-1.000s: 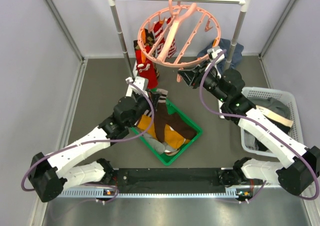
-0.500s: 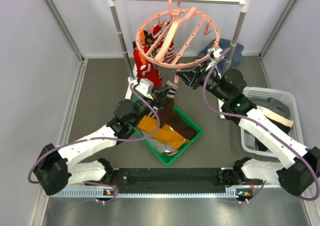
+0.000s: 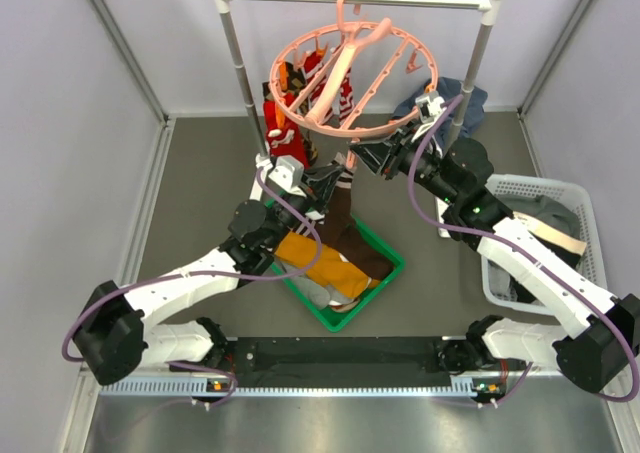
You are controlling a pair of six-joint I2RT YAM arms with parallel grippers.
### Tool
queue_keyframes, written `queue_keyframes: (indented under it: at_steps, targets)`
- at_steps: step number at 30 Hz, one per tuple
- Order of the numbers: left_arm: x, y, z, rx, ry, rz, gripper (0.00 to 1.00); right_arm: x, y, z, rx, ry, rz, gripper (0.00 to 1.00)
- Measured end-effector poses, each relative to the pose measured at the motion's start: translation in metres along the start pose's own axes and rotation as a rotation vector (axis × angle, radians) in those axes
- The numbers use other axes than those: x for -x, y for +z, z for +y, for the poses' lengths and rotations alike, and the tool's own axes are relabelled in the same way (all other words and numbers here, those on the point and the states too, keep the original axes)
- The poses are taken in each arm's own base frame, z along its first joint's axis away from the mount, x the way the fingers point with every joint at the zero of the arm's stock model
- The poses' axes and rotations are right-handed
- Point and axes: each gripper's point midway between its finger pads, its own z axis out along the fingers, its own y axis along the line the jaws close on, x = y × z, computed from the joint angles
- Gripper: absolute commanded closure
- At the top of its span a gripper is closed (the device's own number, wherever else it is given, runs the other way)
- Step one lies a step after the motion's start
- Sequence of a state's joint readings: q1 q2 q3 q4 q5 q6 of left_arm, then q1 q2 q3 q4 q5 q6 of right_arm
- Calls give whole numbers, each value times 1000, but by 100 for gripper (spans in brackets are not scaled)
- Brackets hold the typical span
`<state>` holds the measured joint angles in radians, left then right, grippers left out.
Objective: Clip the socks to the hanger
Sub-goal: Clamp the sock onto the hanger.
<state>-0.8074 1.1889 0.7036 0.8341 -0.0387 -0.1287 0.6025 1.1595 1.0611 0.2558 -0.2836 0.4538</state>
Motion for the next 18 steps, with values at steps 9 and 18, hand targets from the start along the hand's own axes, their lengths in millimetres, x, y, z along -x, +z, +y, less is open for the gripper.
queue_keyframes:
  at_steps: [9,18]
  targets:
    - [8,2,-1,0,-20,-37,100,0,0,2,11,3,-1,100]
    - [12,3,-5,-14,-69,-54,100,1,0,-5,-28,13,-22,100]
